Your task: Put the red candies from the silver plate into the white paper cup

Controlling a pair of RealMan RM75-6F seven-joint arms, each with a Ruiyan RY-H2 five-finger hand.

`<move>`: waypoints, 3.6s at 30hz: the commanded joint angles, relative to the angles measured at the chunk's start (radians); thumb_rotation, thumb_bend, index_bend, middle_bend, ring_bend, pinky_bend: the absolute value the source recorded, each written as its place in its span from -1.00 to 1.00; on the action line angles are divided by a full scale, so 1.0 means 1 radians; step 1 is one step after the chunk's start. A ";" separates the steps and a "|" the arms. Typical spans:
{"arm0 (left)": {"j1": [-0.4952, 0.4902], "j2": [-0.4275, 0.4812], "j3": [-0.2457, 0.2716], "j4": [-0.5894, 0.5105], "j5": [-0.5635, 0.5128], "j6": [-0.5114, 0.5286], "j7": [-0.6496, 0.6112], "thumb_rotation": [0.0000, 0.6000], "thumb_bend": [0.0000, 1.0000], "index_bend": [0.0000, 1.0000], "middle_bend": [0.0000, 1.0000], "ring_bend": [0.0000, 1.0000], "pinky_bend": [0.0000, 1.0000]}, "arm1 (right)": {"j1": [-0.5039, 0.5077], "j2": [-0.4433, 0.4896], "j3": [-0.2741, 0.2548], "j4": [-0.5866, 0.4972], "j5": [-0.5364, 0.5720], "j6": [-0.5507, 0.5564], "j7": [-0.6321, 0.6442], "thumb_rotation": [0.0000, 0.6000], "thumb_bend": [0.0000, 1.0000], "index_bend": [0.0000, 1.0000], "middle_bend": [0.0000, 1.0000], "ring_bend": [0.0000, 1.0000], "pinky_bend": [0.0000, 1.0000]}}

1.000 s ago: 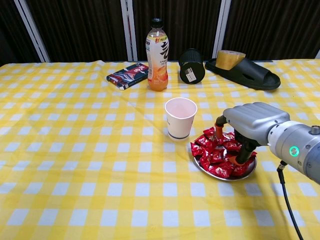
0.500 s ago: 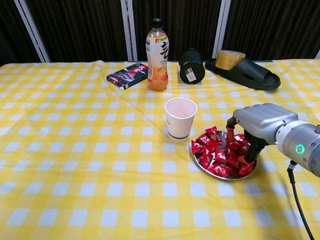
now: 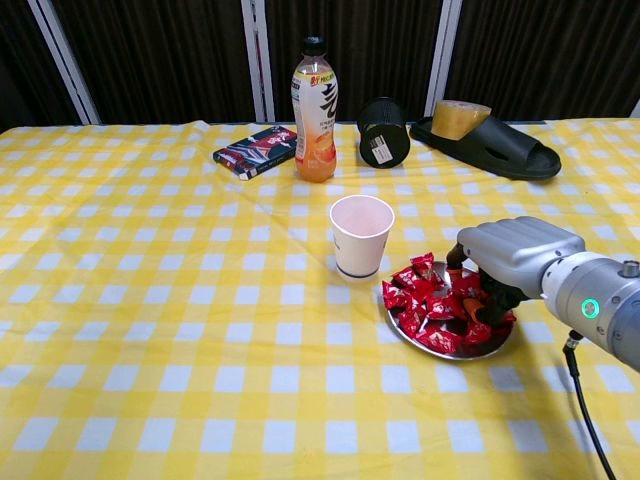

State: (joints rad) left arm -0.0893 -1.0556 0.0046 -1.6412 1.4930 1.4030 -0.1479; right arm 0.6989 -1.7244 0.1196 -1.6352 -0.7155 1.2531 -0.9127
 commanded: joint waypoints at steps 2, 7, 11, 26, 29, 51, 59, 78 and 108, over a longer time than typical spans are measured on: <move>0.000 0.000 0.000 0.000 0.000 -0.001 -0.001 1.00 -0.97 -1.00 -1.00 -1.00 -1.00 | -0.001 0.003 0.002 -0.005 -0.004 0.002 0.001 1.00 0.12 0.06 0.94 1.00 0.91; -0.001 0.000 0.001 0.000 0.001 -0.001 0.000 1.00 -0.97 -1.00 -1.00 -1.00 -1.00 | -0.001 0.013 0.003 -0.026 -0.016 0.010 -0.002 1.00 0.13 0.06 0.94 1.00 0.91; 0.000 0.000 0.000 -0.001 0.000 0.000 0.002 1.00 -0.97 -1.00 -1.00 -1.00 -1.00 | -0.001 0.022 0.003 -0.048 -0.023 0.018 -0.008 1.00 0.13 0.06 0.94 1.00 0.91; 0.000 0.003 0.001 -0.003 0.000 -0.001 -0.004 1.00 -0.97 -1.00 -1.00 -1.00 -1.00 | 0.019 0.101 0.047 -0.219 -0.072 0.084 -0.059 1.00 0.13 0.06 0.94 1.00 0.91; 0.000 0.004 0.000 -0.002 -0.003 -0.002 -0.006 1.00 -0.97 -1.00 -1.00 -1.00 -1.00 | 0.039 0.118 0.080 -0.261 -0.069 0.094 -0.081 1.00 0.13 0.06 0.94 1.00 0.91; -0.014 0.022 0.004 -0.013 -0.018 -0.046 -0.035 1.00 -0.97 -1.00 -1.00 -1.00 -1.00 | 0.197 0.051 0.186 -0.174 0.081 0.031 -0.102 1.00 0.13 0.06 0.94 1.00 0.91; -0.016 0.026 0.003 -0.015 -0.024 -0.053 -0.046 1.00 -0.97 -1.00 -1.00 -1.00 -1.00 | 0.223 0.014 0.174 -0.103 0.092 0.003 -0.075 1.00 0.13 0.06 0.94 1.00 0.91; -0.017 0.026 0.002 -0.016 -0.025 -0.053 -0.044 1.00 -0.97 -1.00 -1.00 -1.00 -1.00 | 0.237 -0.010 0.158 -0.064 0.061 0.020 -0.029 1.00 -0.02 -0.36 0.94 1.00 0.91; -0.003 0.010 -0.006 -0.016 -0.032 -0.017 -0.010 1.00 -0.97 -1.00 -1.00 -1.00 -1.00 | 0.048 0.090 -0.129 -0.260 -0.181 0.121 -0.006 1.00 -0.21 -0.43 0.94 1.00 0.91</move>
State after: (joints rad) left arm -0.0924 -1.0456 -0.0016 -1.6572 1.4610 1.3858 -0.1578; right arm 0.7518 -1.6289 -0.0073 -1.9010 -0.8944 1.3764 -0.9200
